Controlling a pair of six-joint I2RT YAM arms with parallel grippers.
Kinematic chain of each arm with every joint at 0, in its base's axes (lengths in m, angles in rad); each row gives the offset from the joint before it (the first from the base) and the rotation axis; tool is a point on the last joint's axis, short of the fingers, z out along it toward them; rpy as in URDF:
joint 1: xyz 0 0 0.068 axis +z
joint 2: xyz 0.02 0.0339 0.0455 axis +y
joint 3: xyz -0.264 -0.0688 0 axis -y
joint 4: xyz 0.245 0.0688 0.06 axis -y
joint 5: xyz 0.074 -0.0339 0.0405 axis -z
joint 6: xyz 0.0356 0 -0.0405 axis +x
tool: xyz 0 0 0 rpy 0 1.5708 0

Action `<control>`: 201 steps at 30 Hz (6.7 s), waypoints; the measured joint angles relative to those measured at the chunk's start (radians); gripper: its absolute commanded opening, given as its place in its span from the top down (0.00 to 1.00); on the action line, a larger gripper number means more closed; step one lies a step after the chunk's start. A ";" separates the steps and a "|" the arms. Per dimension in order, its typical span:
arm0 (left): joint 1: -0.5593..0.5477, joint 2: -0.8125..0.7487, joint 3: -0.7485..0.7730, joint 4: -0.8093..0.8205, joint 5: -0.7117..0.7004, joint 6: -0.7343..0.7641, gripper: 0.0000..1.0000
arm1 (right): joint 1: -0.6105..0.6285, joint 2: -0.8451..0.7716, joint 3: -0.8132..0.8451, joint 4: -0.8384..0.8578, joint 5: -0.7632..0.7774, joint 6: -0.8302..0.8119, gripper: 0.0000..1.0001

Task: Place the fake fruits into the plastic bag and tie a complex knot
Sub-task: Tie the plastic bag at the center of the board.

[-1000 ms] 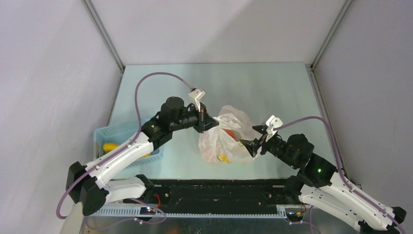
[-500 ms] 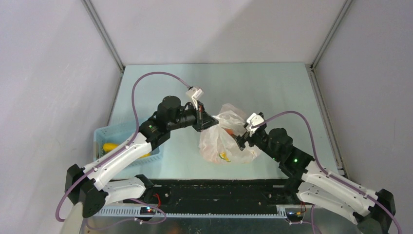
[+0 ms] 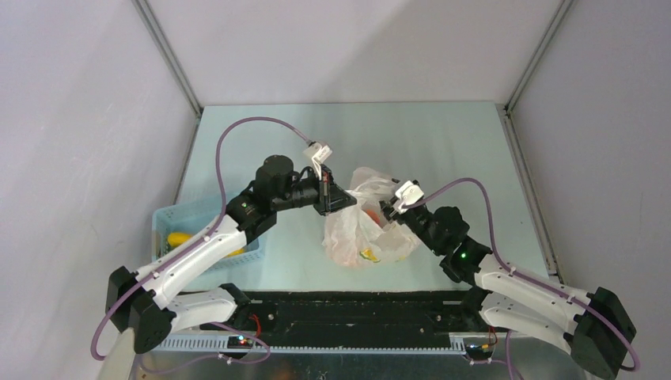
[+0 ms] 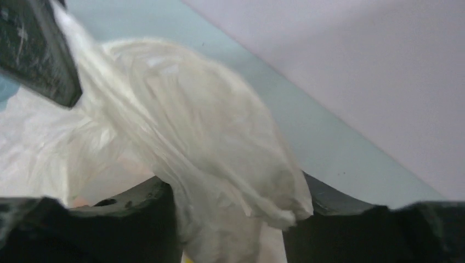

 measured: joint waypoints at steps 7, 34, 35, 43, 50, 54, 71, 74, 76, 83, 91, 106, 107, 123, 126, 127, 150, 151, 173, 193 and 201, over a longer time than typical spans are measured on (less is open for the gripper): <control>0.000 0.012 0.000 0.060 0.024 -0.001 1.00 | -0.038 -0.008 -0.001 0.081 0.019 0.057 1.00; -0.005 0.104 0.014 0.141 -0.105 0.034 1.00 | -0.245 -0.388 0.030 -0.404 -0.100 0.515 0.12; -0.005 0.104 0.014 0.141 -0.108 0.034 1.00 | -0.245 -0.393 0.053 -0.431 -0.098 0.551 0.13; -0.012 0.104 0.014 0.118 -0.186 0.047 1.00 | -0.245 -0.261 0.264 -0.484 -0.075 0.948 0.10; -0.035 0.090 0.003 0.138 -0.257 0.054 1.00 | -0.194 -0.052 0.398 -0.508 -0.043 1.163 0.08; -0.048 0.081 -0.016 0.157 -0.272 0.053 1.00 | -0.111 0.029 0.460 -0.546 0.041 1.181 0.13; -0.057 0.052 -0.034 0.159 -0.280 0.054 1.00 | 0.003 0.126 0.515 -0.609 0.365 1.071 0.25; -0.058 0.052 -0.034 0.159 -0.280 0.054 1.00 | -0.001 0.139 0.515 -0.591 0.354 1.050 0.38; -0.058 0.052 -0.034 0.159 -0.279 0.054 1.00 | -0.002 0.144 0.515 -0.581 0.347 1.034 0.45; -0.059 0.052 -0.034 0.159 -0.279 0.054 1.00 | 0.002 0.153 0.515 -0.529 0.343 0.951 0.92; -0.060 0.055 -0.031 0.147 -0.287 0.047 1.00 | 0.136 0.119 0.481 -0.399 0.348 0.803 1.00; -0.060 0.058 -0.026 0.113 -0.264 0.016 1.00 | 0.295 0.012 0.196 -0.421 0.474 0.940 1.00; -0.060 0.058 -0.026 0.112 -0.254 0.016 1.00 | 0.295 0.013 0.187 -0.416 0.481 0.939 1.00; -0.055 0.068 0.002 0.090 -0.112 -0.037 0.95 | 0.243 0.016 0.115 -0.233 0.452 0.802 1.00; -0.055 0.072 0.002 0.090 -0.113 -0.052 0.94 | 0.243 0.001 0.100 -0.220 0.444 0.795 1.00; -0.054 0.073 0.002 0.090 -0.113 -0.053 0.94 | 0.243 -0.005 0.095 -0.212 0.440 0.791 1.00; -0.043 0.071 0.018 0.054 -0.183 -0.048 0.94 | 0.217 -0.132 -0.047 -0.083 0.396 0.763 1.00; -0.040 0.069 0.018 0.050 -0.183 -0.048 0.93 | 0.210 -0.132 -0.051 -0.079 0.396 0.763 1.00; -0.008 0.154 0.280 -0.184 -0.143 0.111 0.01 | 0.145 -0.104 -0.087 -0.005 0.308 0.734 1.00; -0.018 0.507 0.665 -0.626 -0.091 0.264 0.00 | 0.143 -0.104 -0.116 0.031 0.295 0.701 1.00; -0.037 0.546 0.682 -0.713 -0.069 0.298 0.18 | 0.142 -0.104 -0.122 0.047 0.296 0.694 1.00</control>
